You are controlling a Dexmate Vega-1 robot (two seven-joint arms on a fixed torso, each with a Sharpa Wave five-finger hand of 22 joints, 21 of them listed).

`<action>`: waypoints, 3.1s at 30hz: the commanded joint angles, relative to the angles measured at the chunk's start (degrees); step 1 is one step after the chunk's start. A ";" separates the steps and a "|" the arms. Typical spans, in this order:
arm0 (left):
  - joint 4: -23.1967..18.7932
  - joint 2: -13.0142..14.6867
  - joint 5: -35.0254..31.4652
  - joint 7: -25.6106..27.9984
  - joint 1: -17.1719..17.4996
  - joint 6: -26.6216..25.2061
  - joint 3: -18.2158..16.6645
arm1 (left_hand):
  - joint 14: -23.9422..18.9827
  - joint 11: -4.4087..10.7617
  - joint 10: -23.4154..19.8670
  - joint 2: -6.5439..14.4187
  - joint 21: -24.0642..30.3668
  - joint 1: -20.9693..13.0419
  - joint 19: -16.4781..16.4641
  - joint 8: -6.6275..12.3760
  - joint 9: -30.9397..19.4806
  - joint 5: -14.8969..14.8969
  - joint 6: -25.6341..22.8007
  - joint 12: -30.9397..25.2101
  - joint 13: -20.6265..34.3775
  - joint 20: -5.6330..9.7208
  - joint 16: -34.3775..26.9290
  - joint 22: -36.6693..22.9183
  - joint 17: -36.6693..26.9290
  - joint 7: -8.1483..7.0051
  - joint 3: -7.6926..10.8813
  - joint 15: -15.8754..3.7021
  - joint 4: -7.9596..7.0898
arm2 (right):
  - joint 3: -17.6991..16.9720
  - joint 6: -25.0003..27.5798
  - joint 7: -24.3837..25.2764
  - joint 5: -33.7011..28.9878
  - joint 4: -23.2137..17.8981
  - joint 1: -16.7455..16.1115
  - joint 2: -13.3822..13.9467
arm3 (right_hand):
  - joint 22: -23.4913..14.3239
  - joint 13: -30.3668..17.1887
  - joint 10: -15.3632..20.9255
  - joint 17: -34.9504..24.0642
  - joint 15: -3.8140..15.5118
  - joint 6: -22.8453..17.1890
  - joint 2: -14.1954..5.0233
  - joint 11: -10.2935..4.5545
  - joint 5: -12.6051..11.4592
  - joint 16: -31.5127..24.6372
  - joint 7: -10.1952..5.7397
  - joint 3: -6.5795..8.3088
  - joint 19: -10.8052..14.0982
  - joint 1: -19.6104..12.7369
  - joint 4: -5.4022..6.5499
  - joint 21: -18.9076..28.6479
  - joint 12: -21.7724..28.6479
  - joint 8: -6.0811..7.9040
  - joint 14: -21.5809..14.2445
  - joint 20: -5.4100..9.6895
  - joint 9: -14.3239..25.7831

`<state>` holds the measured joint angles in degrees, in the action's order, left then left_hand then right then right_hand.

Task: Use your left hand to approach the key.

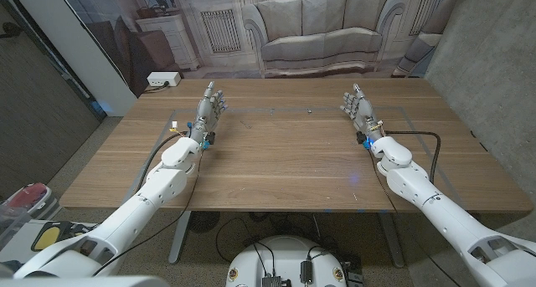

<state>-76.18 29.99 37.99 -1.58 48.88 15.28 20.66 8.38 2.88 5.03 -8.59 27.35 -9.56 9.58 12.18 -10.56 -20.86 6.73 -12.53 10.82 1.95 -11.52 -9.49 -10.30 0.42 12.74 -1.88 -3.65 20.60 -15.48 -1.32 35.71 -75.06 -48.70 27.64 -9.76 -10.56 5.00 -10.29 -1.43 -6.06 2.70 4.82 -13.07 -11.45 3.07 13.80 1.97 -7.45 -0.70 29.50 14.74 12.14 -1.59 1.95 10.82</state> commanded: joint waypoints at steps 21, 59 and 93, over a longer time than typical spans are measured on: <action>-2.91 0.55 1.06 0.70 1.22 -1.87 -1.17 | -2.55 -0.42 -3.23 0.91 -0.75 -1.57 1.26 0.92 -0.11 -0.62 -3.05 -1.25 0.11 3.59 -0.73 -0.34 -0.16 0.52 -0.17 0.69 0.52 | -6.07 1.44 -2.93 -6.20 -1.24 -2.82 -5.00 | -0.19 -0.24 0.88 -0.23 -0.66 -1.02 -0.22 0.54 0.01 -0.32 -0.30 0.20 0.79 -0.08 0.01 -0.28 0.16 0.07 -0.61 1.70 0.10; -8.21 3.54 -5.55 5.24 4.39 0.93 -0.63 | -6.40 -0.16 -7.13 2.72 -1.81 -4.69 -2.61 1.45 -0.18 -1.04 -7.53 -1.69 0.15 3.13 -1.01 -0.42 -0.18 0.32 0.07 0.53 1.62 | -10.99 1.99 -3.46 -3.88 -11.94 -9.80 -0.46 | -0.21 -0.24 1.80 -0.29 -0.58 -1.71 -0.37 0.60 0.20 -0.31 -0.62 -0.22 1.96 0.36 0.09 -1.03 0.07 -0.04 -1.59 1.55 0.10; -4.71 3.37 -15.47 11.86 -1.99 -0.39 1.89 | -8.81 0.56 -9.80 3.81 -2.87 -6.55 -4.40 1.68 -0.24 -1.17 -10.46 -1.82 0.18 3.06 -1.02 -0.46 -0.20 -0.23 0.17 0.00 2.20 | -12.02 1.43 -1.50 -3.08 -14.37 -12.88 0.34 | -0.25 -0.24 3.17 -0.30 -0.66 -2.09 -0.55 0.45 0.29 -0.44 -0.68 -0.61 3.09 0.75 0.17 -1.77 0.17 -0.23 -3.00 1.41 0.10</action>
<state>-80.70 32.67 26.42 7.36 48.57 16.49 21.55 0.22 3.65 -4.09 -4.82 24.57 -15.60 5.44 13.51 -10.53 -21.58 -3.04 -13.80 10.79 1.75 -12.42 -9.72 -10.28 0.31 12.80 -1.80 -1.66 9.00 -13.62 -2.67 31.84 -88.98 -60.58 28.02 -9.74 -10.53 7.56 -10.26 -2.16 -7.38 2.23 5.11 -13.07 -11.66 2.35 13.42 4.47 -6.97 -0.58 27.94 14.73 12.14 -3.98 2.11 10.78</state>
